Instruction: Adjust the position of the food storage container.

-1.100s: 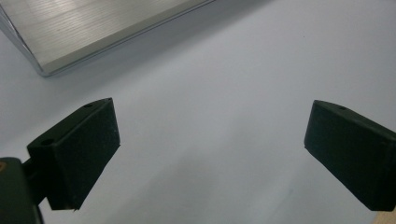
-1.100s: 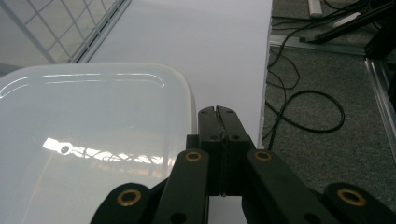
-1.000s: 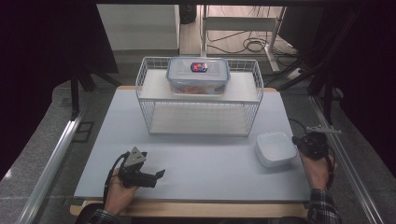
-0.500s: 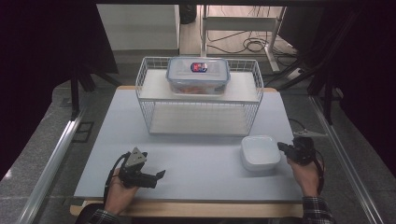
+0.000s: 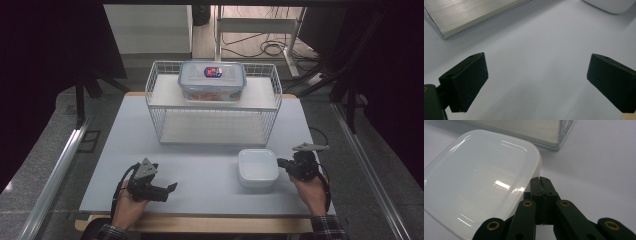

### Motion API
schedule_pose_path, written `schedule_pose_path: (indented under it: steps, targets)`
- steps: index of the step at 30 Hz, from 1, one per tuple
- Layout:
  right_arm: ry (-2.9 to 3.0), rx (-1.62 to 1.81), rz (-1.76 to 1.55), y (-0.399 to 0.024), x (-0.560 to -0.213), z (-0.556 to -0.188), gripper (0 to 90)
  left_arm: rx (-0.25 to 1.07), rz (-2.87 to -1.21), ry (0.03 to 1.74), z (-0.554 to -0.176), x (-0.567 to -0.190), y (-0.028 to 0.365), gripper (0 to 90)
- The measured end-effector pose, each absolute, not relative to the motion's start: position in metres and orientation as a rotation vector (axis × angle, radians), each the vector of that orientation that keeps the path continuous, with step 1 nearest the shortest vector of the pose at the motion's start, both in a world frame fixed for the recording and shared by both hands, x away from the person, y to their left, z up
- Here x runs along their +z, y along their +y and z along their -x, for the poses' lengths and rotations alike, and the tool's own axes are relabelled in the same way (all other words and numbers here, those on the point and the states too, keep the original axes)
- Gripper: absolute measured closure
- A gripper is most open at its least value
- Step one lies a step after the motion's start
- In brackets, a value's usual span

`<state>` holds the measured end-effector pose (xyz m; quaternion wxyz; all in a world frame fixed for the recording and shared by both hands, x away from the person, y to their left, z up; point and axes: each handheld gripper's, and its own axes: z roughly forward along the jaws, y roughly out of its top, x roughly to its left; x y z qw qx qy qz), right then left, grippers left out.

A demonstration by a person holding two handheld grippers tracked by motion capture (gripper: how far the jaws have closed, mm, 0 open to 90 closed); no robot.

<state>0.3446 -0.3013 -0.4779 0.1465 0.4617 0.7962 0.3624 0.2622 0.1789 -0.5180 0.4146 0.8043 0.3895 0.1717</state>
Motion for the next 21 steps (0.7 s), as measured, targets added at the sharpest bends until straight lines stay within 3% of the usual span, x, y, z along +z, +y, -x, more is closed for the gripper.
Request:
schedule_pose_path:
  steps: [21]
  targets:
    - [2.432,1.092,-1.252,-0.248,-0.483,-0.333,89.0,0.427,-2.027,0.979,-0.262,-0.519,0.177,3.2]
